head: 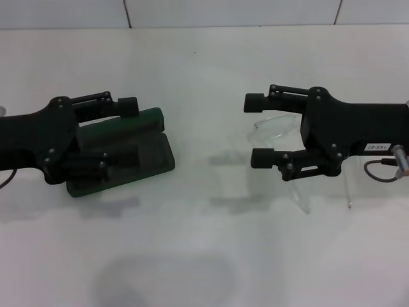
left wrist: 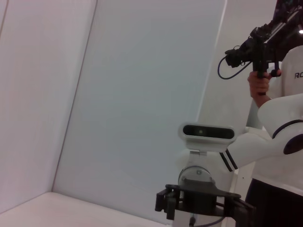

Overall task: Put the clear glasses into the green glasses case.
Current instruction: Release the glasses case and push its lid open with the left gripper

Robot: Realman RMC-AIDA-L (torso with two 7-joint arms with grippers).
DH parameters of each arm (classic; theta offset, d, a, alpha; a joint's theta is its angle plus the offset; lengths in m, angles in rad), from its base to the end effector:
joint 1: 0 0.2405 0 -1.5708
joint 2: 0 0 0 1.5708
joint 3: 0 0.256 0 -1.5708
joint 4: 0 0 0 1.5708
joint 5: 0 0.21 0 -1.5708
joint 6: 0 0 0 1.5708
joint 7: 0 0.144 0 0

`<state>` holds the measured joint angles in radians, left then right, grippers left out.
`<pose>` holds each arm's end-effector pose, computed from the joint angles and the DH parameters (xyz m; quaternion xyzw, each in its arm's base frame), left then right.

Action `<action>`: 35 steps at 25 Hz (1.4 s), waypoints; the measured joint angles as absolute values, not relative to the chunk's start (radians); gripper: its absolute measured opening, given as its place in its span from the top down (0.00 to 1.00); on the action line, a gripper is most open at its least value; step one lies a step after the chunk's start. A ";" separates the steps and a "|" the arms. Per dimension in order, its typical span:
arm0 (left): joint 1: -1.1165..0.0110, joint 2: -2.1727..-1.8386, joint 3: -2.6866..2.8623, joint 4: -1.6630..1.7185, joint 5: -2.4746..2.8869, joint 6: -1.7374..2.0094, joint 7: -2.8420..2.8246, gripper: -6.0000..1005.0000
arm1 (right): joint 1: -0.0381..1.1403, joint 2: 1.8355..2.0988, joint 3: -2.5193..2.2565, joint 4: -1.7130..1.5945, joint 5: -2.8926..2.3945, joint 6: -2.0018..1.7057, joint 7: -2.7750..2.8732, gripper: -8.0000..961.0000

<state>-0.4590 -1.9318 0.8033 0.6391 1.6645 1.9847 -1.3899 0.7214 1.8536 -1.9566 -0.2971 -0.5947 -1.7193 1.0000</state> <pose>-0.2450 0.2876 0.0685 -0.9174 -0.1322 -0.3752 0.0111 0.1781 0.3240 -0.0034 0.9089 -0.0311 -0.4148 0.0304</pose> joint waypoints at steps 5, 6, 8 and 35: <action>-0.459 -1.934 0.804 0.639 1.664 1.986 -1.390 0.17 | 0.710 1.851 -1.942 -0.298 -0.595 -1.721 0.999 0.11; -0.459 -1.935 0.802 0.640 1.664 1.986 -1.389 0.17 | 0.704 1.850 -1.930 -0.296 -0.595 -1.721 0.995 0.11; -0.459 -1.939 0.791 0.641 1.658 1.983 -1.386 0.17 | 0.681 1.850 -1.882 -0.292 -0.596 -1.719 0.982 0.11; -0.609 -2.062 0.898 1.391 2.352 1.694 -1.938 0.22 | 0.406 1.848 -1.485 -0.305 -0.697 -1.660 0.935 0.11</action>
<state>-0.6086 -2.0619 0.8978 1.3907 2.3515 1.6938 -1.9380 0.4060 1.8483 -1.4850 -0.3050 -0.6969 -1.6603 0.9346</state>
